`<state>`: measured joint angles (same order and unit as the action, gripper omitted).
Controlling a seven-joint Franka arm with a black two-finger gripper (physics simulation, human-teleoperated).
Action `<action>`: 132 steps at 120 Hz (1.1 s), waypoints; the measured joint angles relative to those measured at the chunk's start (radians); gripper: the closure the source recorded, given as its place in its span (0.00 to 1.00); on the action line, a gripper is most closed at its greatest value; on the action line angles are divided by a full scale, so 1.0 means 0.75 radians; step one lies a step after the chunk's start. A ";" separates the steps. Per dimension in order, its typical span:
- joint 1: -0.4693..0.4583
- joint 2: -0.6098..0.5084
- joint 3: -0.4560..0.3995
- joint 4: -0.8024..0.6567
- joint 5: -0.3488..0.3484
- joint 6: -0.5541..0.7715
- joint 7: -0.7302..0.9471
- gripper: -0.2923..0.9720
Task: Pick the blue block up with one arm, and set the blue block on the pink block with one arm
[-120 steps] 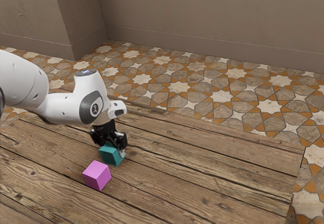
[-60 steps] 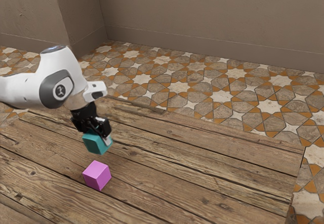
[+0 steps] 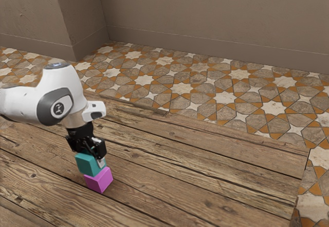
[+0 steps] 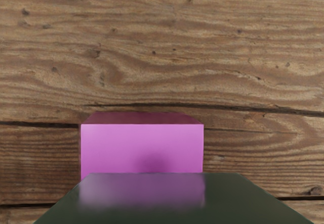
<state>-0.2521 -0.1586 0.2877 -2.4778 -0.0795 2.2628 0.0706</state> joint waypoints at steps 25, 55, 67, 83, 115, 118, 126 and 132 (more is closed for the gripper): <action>0.001 0.026 0.004 0.004 0.021 0.062 -0.016 0.53; 0.001 0.038 0.007 0.004 0.013 0.093 -0.018 0.40; 0.001 0.038 0.007 0.004 0.009 0.097 -0.014 0.34; 0.001 0.035 0.007 0.004 0.007 0.100 -0.011 0.29; -0.004 -0.182 -0.033 0.093 0.019 -0.018 -0.010 0.25; -0.004 -0.164 -0.043 0.204 0.036 -0.066 -0.009 0.25; -0.003 -0.031 -0.057 0.607 0.066 -0.246 -0.009 0.24; -0.003 0.062 -0.066 0.826 0.080 -0.365 -0.008 0.24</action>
<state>-0.2541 -0.1120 0.2382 -1.8580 -0.0193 1.9888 0.0648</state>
